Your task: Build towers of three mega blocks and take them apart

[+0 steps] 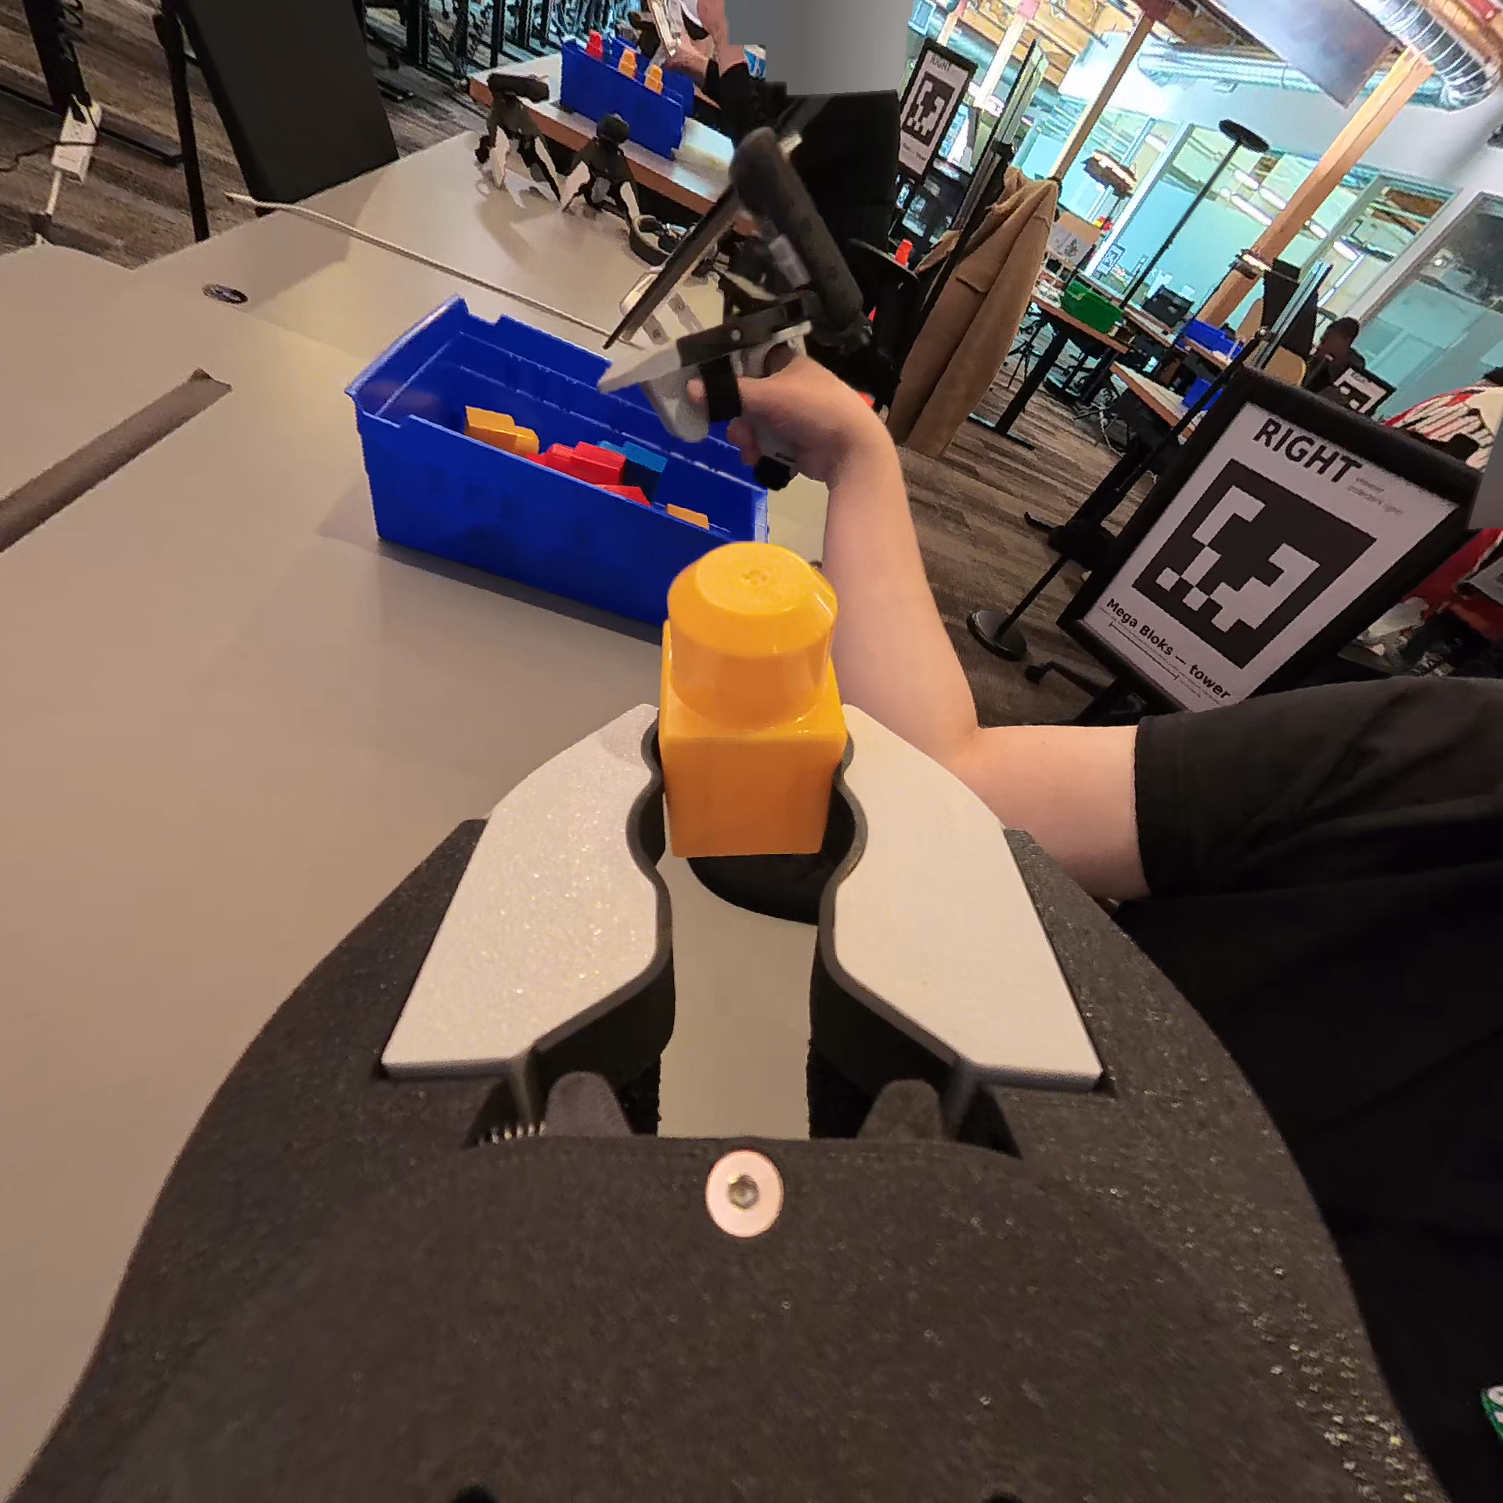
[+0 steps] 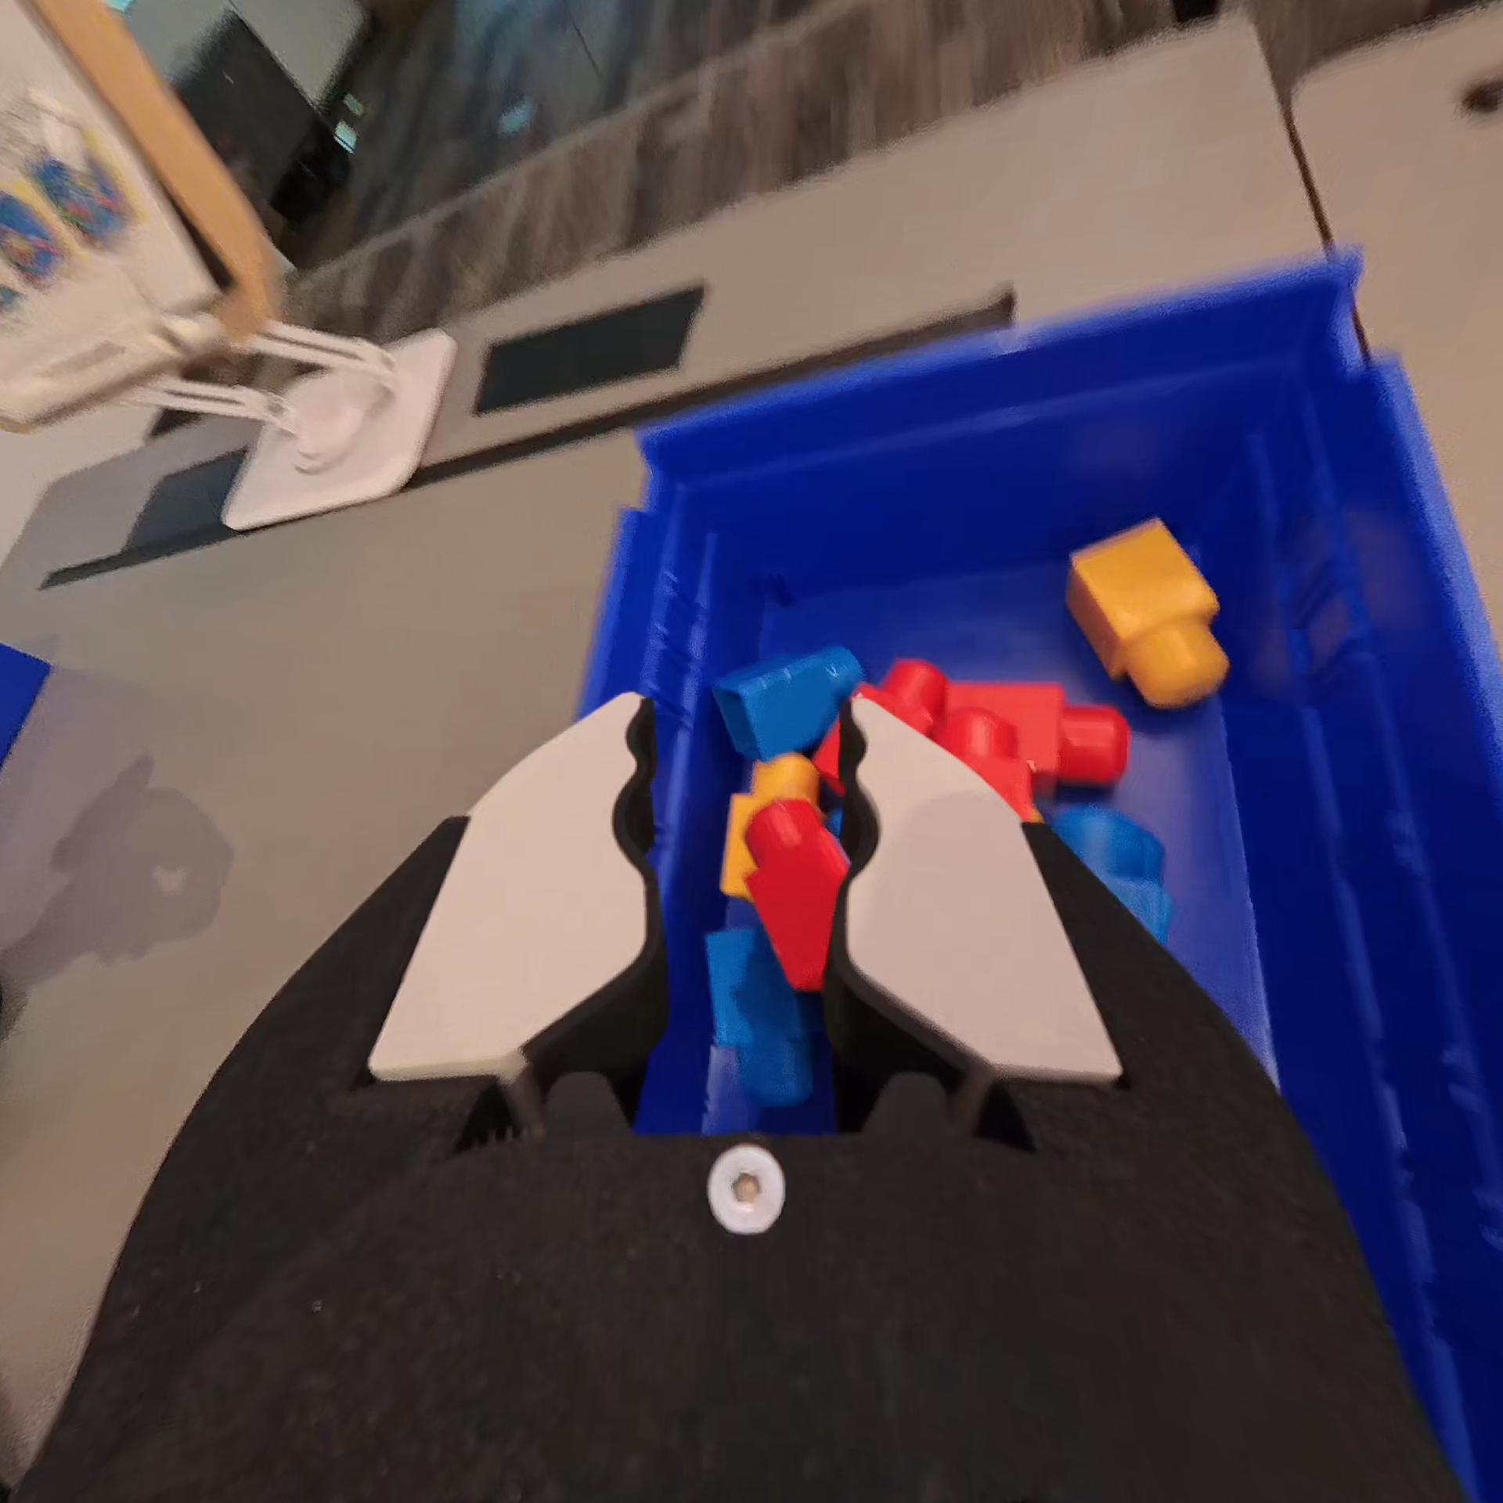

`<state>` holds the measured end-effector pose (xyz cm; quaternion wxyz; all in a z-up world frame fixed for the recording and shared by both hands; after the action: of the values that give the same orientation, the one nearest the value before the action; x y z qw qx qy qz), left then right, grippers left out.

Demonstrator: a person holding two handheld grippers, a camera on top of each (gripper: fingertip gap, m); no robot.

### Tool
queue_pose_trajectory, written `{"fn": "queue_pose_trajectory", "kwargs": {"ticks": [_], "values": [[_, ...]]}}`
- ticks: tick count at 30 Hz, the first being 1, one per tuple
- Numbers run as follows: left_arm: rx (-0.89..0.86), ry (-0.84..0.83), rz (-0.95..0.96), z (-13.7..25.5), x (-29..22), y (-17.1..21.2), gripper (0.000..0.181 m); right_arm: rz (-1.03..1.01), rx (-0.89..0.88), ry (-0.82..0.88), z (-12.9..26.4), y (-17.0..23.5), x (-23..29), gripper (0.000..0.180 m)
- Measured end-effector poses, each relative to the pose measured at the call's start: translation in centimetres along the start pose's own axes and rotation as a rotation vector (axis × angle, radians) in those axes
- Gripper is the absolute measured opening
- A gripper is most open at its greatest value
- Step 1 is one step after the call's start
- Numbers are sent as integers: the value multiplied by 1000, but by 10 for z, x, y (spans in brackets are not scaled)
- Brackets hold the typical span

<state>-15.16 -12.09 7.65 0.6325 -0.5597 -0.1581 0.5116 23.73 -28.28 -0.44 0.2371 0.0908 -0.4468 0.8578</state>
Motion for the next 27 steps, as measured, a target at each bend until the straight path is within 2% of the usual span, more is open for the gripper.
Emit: {"fn": "queue_pose_trajectory", "kwargs": {"ticks": [4, 9, 12, 16, 19, 23, 25, 27], "values": [[-43, -24, -22, 10, -1, -6, 36, 196, -176, -165, 21, -34, 61, 42], [-73, -73, -76, 20, -5, -11, 36, 464, -304, -537, 36, -59, 175, 42], [-77, -86, -109, 21, -10, -13, 36, 595, -309, -792, 40, -57, 246, 42], [-58, -101, -143, 19, -15, -13, 36, 714, -259, -1037, 32, -43, 326, 40], [-46, -98, -151, 17, -16, -12, 36, 787, -156, -1093, 14, -25, 366, 41], [-54, -95, -146, 19, -16, -12, 36, 852, -39, -1051, -10, -7, 387, 42], [-52, -95, -148, 19, -16, -12, 36, 842, -5, -1091, -13, -2, 394, 41], [-41, -95, -148, 19, -16, -11, 36, 858, 33, -1121, -15, 3, 398, 29]]}}
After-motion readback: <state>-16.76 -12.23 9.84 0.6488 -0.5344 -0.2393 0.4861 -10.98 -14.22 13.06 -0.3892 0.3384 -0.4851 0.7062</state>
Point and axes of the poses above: each gripper's, where its closed fingertips meet, z back along the fingers, y out of its underside, x = y × z across the jaws, the point moved 5 cm from there along z, back along the fingers, and after that the axes turned 5 degrees about x, right-handed, at the moved point
